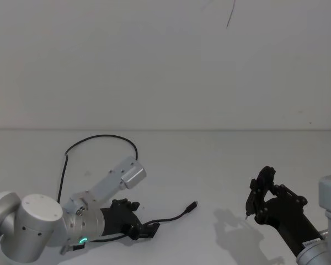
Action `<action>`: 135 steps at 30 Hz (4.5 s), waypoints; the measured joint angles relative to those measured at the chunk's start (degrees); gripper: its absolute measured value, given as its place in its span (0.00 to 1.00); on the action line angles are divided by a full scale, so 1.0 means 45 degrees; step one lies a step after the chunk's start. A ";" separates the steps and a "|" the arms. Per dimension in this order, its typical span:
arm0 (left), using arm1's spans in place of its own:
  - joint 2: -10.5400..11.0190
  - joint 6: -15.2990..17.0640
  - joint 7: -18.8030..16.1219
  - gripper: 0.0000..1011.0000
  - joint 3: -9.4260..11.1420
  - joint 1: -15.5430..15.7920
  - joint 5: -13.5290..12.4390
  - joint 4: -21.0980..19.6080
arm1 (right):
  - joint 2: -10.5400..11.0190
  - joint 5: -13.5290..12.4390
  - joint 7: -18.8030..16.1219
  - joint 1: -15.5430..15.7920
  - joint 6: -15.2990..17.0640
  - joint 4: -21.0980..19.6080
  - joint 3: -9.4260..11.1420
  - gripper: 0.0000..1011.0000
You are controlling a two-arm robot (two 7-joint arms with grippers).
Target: Pick up the data cable with the one hand.
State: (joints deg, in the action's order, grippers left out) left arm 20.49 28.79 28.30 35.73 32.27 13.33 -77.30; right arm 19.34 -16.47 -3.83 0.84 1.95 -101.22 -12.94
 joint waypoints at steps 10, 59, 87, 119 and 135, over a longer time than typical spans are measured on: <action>-0.0020 0.0022 0.0016 0.52 0.0016 0.0017 -0.0047 0.0064 | 0.0000 0.0000 0.0000 0.0001 0.0000 -0.0001 0.0000 0.26; 0.0703 -0.3395 0.0244 0.04 -0.0348 -0.0998 -0.0475 -0.1327 | 0.0165 -0.0303 -0.1139 -0.0496 -0.0722 -0.0642 0.0279 0.26; 0.1525 -0.6254 0.0676 0.04 -0.0880 -0.1925 -0.0507 -0.2530 | -0.0336 -0.1932 -0.2959 -0.2001 -0.1264 0.0280 0.0110 0.26; 0.1612 -0.6563 0.0726 0.04 -0.0941 -0.2026 -0.0496 -0.2663 | -0.0275 -0.2557 -0.3295 -0.2527 -0.1391 0.0928 -0.0099 0.26; 0.1618 -0.6585 0.0724 0.04 -0.0940 -0.2032 -0.0495 -0.2670 | -0.0296 -0.2573 -0.3333 -0.2588 -0.1451 0.1248 -0.0029 0.26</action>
State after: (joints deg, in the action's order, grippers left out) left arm 27.77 -0.85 31.56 31.50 23.12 11.10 -89.32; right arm 18.01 -28.04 -18.83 -10.81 -4.58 -95.61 -13.07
